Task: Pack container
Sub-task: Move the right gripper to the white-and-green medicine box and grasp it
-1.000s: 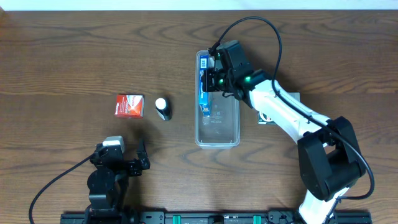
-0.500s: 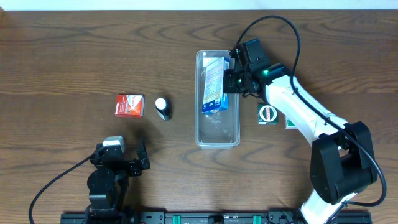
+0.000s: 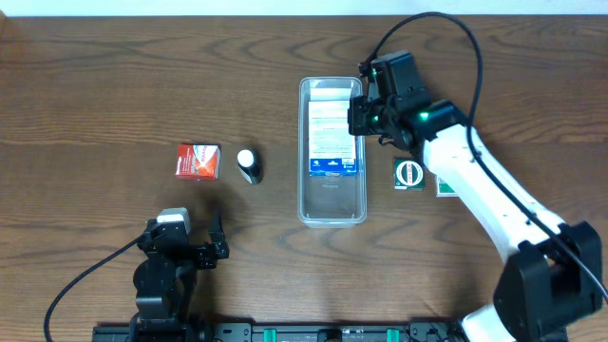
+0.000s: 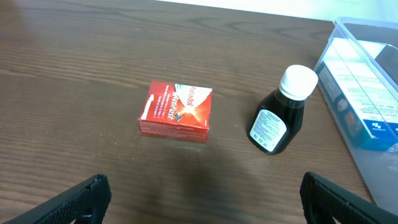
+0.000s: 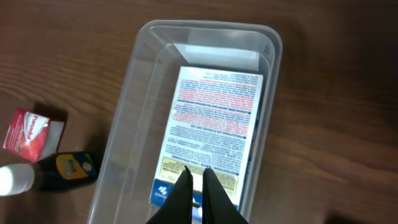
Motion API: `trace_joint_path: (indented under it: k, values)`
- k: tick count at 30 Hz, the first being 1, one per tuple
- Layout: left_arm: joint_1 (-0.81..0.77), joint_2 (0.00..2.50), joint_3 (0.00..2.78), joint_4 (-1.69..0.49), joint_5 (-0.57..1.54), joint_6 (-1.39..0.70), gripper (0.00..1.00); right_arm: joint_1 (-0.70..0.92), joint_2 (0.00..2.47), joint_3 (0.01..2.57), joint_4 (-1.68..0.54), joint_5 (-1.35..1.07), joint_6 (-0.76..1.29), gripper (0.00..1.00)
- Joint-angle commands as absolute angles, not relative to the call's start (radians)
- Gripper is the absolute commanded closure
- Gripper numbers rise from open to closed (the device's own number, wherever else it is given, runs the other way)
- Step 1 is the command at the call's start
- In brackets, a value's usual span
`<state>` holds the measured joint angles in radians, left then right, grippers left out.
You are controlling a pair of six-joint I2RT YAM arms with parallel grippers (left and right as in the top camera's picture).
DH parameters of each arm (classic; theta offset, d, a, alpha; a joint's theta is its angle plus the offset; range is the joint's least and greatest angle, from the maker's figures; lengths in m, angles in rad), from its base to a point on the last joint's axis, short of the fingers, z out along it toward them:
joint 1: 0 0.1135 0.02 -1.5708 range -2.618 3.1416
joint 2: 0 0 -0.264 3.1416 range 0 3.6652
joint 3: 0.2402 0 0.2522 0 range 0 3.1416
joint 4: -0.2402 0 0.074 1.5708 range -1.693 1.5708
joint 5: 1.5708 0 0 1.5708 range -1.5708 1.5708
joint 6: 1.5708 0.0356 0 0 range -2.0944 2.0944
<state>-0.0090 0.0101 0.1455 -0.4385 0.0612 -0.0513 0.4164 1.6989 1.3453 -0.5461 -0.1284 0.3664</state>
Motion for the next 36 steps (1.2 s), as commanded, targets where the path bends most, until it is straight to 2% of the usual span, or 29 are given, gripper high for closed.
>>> trace_joint_path:
  k: [1,3,6,7,9,12,14,15,18,25,30,36]
  values:
    - [-0.012,0.004,0.126,-0.439,0.068,-0.053,0.02,0.422,1.694,1.344,-0.582,-0.097,0.343,0.94]
    - [-0.012,0.004,0.126,-0.439,0.068,-0.053,0.02,0.405,1.691,1.344,-0.605,-0.093,0.346,0.94]
    - [-0.012,0.004,0.126,-0.439,0.068,-0.053,0.02,0.355,1.684,1.344,-0.641,-0.093,0.39,0.79]
    - [-0.012,0.004,0.126,-0.439,0.068,-0.053,0.02,0.328,1.681,1.344,-0.656,-0.093,0.397,0.67]
    - [-0.012,0.004,0.126,-0.439,0.068,-0.053,0.02,0.275,1.679,1.344,-0.687,-0.094,0.397,0.53]
    - [-0.012,0.004,0.126,-0.439,0.068,-0.053,0.02,0.204,1.683,1.343,-0.75,-0.094,0.39,0.24]
    - [-0.012,0.004,0.126,-0.439,0.068,-0.053,0.02,0.173,1.69,1.341,-0.796,-0.094,0.353,0.11]
    - [-0.012,0.004,0.126,-0.439,0.068,-0.053,0.02,0.163,1.696,1.337,-0.822,-0.093,0.337,0.08]
    - [-0.012,0.004,0.126,-0.439,0.068,-0.053,0.02,0.148,1.71,1.324,-0.871,-0.085,0.316,0.04]
    - [-0.012,0.004,0.126,-0.439,0.068,-0.053,0.02,0.152,1.715,1.288,-0.896,-0.04,0.287,0.05]
    - [-0.012,0.004,0.126,-0.439,0.068,-0.053,0.02,0.133,1.715,1.25,-0.889,0.11,0.373,0.03]
    - [-0.012,0.004,0.126,-0.439,0.068,-0.053,0.02,0.059,1.721,1.247,-0.871,0.081,0.268,0.05]
